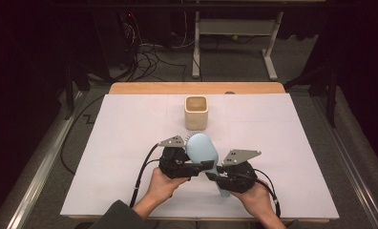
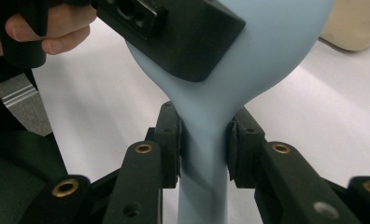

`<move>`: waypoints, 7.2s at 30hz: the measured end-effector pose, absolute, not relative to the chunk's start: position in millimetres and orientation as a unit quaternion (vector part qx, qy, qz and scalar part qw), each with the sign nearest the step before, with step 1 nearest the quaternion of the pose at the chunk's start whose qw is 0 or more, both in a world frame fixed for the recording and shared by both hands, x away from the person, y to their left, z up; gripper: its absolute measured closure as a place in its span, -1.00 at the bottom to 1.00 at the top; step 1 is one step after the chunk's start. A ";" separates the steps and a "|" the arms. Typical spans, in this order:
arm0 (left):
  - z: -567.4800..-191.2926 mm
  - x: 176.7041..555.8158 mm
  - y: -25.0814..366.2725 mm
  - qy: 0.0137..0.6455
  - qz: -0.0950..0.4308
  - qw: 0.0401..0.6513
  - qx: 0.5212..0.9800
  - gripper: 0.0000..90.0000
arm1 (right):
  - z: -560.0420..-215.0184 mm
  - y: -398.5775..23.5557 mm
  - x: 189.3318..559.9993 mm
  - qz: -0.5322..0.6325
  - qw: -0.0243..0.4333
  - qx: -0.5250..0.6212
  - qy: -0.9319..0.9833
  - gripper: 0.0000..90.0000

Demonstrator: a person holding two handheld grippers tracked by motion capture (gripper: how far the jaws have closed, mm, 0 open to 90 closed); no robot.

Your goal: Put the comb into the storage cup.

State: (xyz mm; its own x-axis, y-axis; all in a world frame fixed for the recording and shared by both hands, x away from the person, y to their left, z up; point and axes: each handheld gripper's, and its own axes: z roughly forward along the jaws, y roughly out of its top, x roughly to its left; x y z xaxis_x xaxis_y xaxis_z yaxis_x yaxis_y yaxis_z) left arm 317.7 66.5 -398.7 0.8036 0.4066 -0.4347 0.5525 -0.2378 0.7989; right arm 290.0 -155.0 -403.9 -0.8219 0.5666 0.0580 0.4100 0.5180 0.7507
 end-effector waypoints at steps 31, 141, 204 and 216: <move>-378.4 315.4 96.8 0.316 -0.024 0.533 0.784 0.18 | -407.2 -172.2 280.8 0.430 0.130 0.273 0.851 -0.05; -328.7 368.9 135.0 0.387 0.090 0.510 0.763 0.16 | -457.0 -322.0 256.1 0.502 0.253 0.415 0.715 -0.37; -288.9 444.7 128.2 0.440 0.135 0.507 0.729 0.16 | -459.0 -326.4 258.8 0.508 0.245 0.424 0.708 -0.36; -283.7 458.6 120.9 0.447 0.148 0.500 0.727 0.16 | -458.8 -326.7 258.5 0.510 0.246 0.424 0.707 -0.36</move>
